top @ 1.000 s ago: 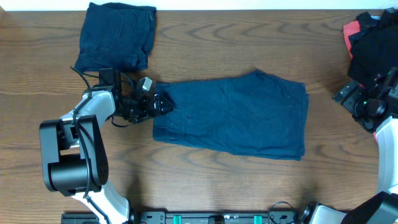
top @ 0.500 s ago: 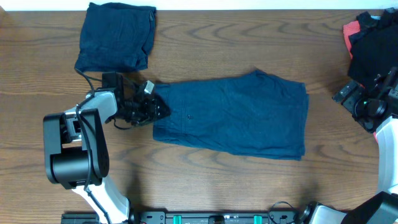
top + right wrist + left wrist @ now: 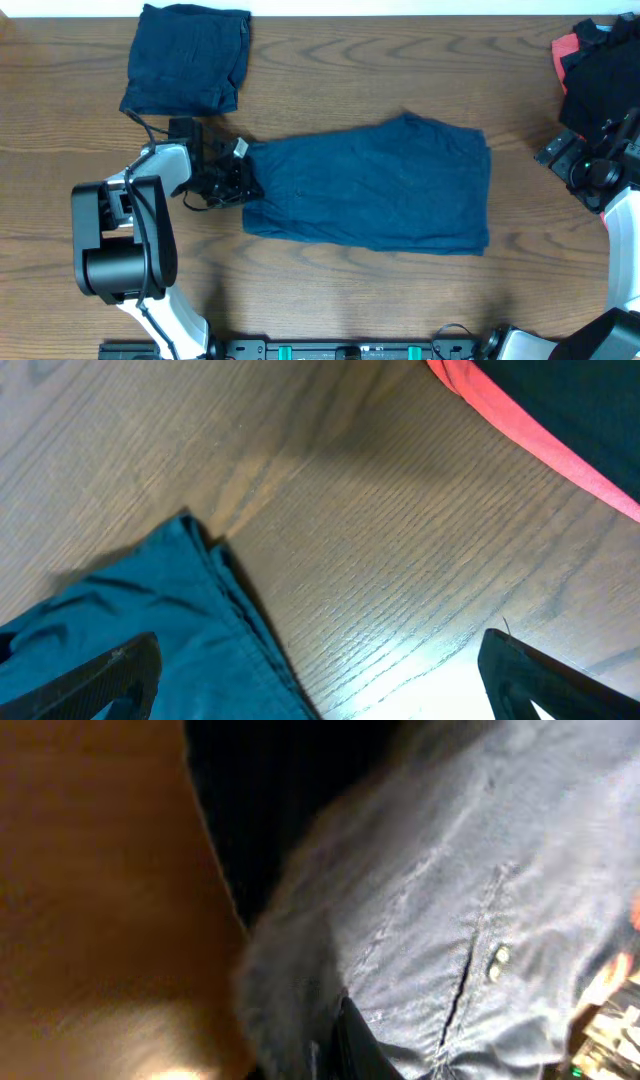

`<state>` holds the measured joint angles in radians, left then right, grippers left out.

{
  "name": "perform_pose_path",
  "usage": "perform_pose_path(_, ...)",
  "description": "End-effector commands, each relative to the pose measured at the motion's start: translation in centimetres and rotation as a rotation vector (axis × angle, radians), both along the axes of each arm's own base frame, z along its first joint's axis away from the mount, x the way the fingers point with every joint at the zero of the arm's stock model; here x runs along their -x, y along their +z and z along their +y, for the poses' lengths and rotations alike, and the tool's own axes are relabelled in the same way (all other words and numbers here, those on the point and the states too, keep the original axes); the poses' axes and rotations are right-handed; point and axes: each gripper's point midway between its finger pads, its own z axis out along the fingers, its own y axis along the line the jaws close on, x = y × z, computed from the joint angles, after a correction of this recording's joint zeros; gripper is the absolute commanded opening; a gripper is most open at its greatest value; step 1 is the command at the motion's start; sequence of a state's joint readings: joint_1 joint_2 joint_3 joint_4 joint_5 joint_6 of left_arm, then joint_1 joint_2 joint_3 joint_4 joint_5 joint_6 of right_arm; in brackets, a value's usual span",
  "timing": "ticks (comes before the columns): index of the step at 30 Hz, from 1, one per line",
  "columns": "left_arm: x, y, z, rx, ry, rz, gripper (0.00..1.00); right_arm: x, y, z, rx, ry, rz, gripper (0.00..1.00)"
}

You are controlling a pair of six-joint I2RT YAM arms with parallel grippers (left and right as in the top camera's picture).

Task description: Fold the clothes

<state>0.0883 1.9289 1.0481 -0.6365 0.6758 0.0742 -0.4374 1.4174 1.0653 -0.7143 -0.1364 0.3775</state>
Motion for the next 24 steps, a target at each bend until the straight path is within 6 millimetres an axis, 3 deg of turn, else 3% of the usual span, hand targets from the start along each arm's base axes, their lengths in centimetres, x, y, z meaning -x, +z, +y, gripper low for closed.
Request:
perform_pose_path(1,1.4,-2.6,5.5,-0.34,0.019,0.105,0.06,-0.1,0.2,-0.5,0.018,0.003,0.0,0.99)
perform_pose_path(9,-1.2,4.9,6.9,-0.416,0.033,0.066,0.06,-0.1,0.2,-0.5,0.018,0.003,0.0,0.99)
perform_pose_path(15,-1.9,10.4,7.2,-0.481,0.018,0.014,0.06,-0.1,0.2,-0.5,0.018,0.003,0.0,0.99)
perform_pose_path(20,-1.9,14.4,6.0,-0.497,-0.009,-0.058,0.06,-0.1,0.2,-0.5,0.018,0.003,0.0,0.99)
perform_pose_path(24,-1.1,16.1,4.2,-0.495,-0.057,-0.097,0.06,-0.1,0.2,-0.5,0.018,0.003,0.0,0.99)
